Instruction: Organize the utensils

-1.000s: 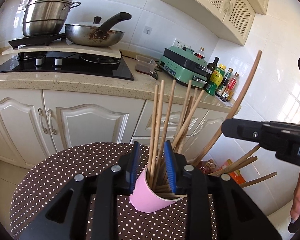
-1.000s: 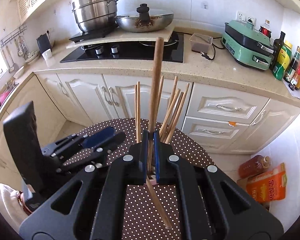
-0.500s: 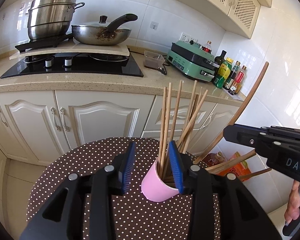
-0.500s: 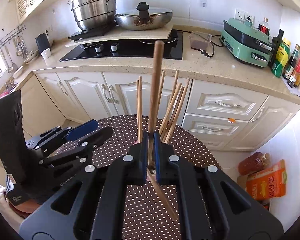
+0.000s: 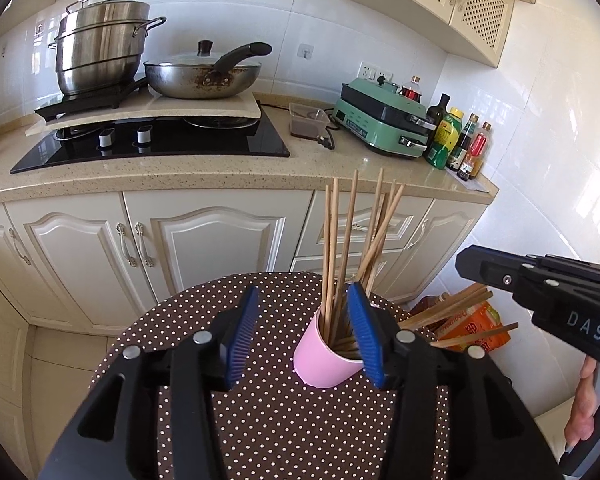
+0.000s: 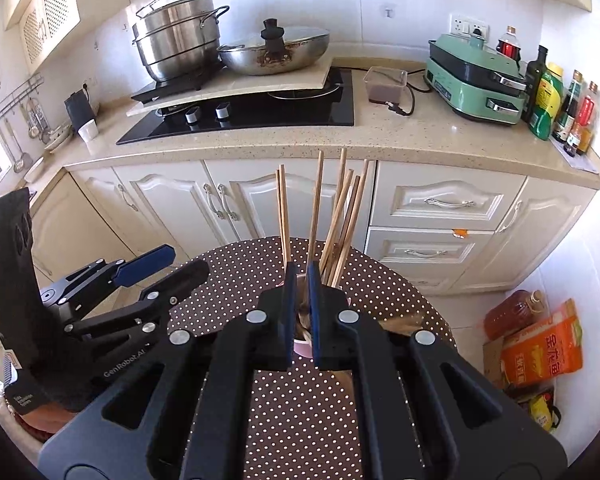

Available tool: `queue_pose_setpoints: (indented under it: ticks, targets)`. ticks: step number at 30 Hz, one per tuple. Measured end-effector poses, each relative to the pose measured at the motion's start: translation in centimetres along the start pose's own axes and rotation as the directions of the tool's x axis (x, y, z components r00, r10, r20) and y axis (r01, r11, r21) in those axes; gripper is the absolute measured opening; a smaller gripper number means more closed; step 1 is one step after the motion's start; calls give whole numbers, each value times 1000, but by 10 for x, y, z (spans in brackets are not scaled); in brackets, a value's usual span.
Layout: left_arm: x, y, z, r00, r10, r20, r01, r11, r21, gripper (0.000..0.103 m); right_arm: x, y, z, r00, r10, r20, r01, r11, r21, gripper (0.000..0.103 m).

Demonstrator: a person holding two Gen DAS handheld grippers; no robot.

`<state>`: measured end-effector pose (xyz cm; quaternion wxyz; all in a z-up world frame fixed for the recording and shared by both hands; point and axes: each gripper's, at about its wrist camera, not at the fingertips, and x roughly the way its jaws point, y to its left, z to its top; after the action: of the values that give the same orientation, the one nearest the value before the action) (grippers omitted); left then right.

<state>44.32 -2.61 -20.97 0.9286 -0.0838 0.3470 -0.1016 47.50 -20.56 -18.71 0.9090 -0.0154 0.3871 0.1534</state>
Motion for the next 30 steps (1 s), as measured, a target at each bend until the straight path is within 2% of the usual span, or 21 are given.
queue_pose_setpoints:
  ticks: [18, 30]
  targets:
    - [-75, -6, 11, 1000, -10, 25, 8, 997, 73, 56, -72, 25, -17, 993, -60, 98, 49, 993, 111, 8]
    - [-148, -14, 21, 994, -24, 111, 9, 991, 137, 60, -139, 73, -28, 972, -96, 213, 71, 990, 122, 8]
